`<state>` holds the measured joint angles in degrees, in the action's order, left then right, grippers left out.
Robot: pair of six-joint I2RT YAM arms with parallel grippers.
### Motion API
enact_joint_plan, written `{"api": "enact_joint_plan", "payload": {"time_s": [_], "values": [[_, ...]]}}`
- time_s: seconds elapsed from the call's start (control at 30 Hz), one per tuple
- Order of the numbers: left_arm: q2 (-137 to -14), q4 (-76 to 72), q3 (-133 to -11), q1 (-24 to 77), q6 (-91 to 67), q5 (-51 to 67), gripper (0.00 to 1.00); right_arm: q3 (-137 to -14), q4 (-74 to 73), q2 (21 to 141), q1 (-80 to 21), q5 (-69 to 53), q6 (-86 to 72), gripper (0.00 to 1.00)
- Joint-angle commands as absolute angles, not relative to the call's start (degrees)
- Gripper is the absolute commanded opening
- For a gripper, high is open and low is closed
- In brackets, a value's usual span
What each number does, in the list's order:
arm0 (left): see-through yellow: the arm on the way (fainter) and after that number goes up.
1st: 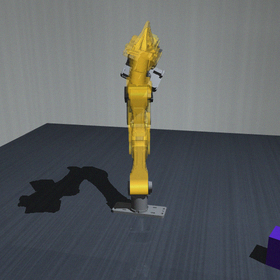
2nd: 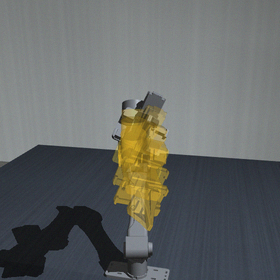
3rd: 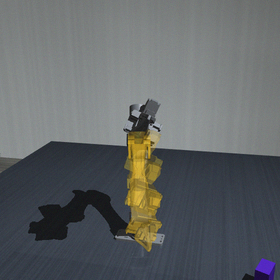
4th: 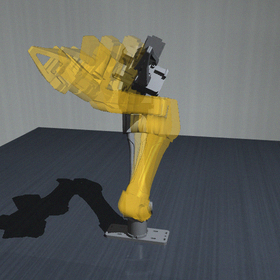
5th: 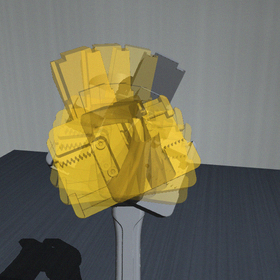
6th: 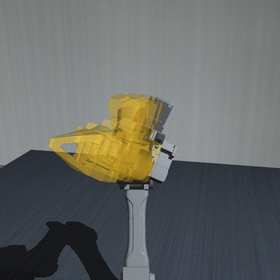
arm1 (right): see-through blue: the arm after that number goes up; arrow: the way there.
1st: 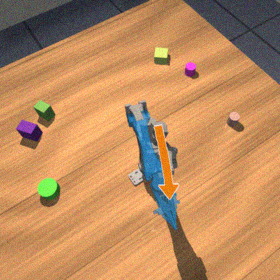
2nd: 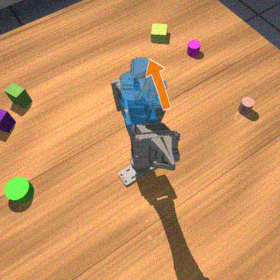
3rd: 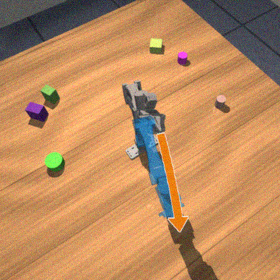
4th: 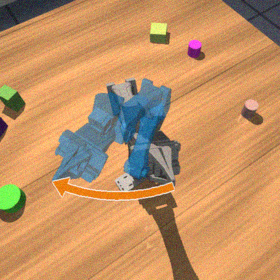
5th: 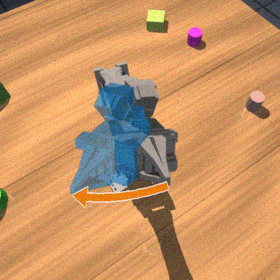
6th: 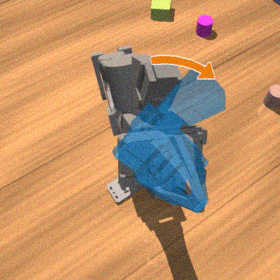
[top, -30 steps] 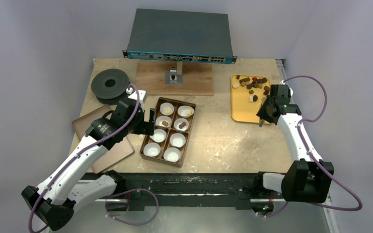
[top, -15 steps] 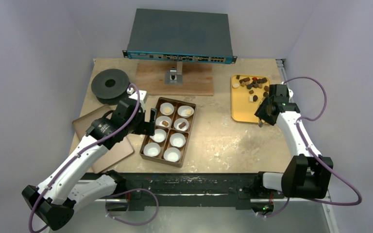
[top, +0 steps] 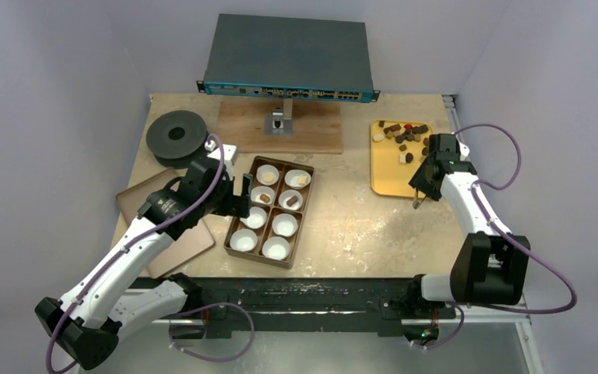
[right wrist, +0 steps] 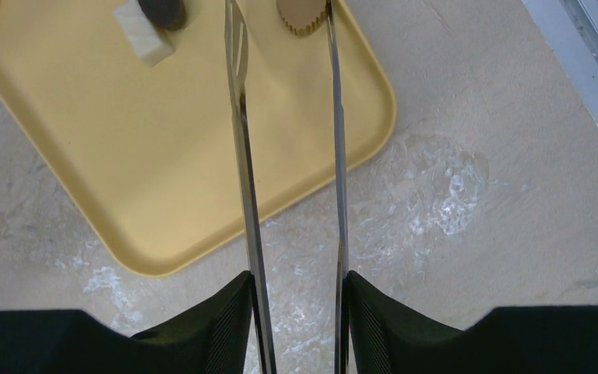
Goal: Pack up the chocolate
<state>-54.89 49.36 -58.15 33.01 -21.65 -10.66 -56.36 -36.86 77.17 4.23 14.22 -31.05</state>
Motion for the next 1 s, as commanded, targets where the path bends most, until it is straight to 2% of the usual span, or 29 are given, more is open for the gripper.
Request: {"api": "enact_joint_plan", "payload": {"time_s": [0.0,0.6,0.77,0.97], "values": [[-54.49,47.15,-57.66,32.71,-21.01,-10.19,1.00,-59.61,-34.17,78.31,4.76,15.22,-31.27,0.47],[-54.24,47.30,-57.61,32.76,-21.09,-10.72,1.00,-60.04,-34.04,79.60,4.75,15.71,-28.71,0.34],[-54.21,47.32,-57.59,32.70,-21.09,-10.90,1.00,-60.67,-35.44,77.58,4.74,13.90,-27.83,0.29],[-54.31,47.34,-57.60,32.72,-21.18,-10.97,1.00,-60.71,-37.52,74.27,4.24,12.46,-26.69,0.28]]}}
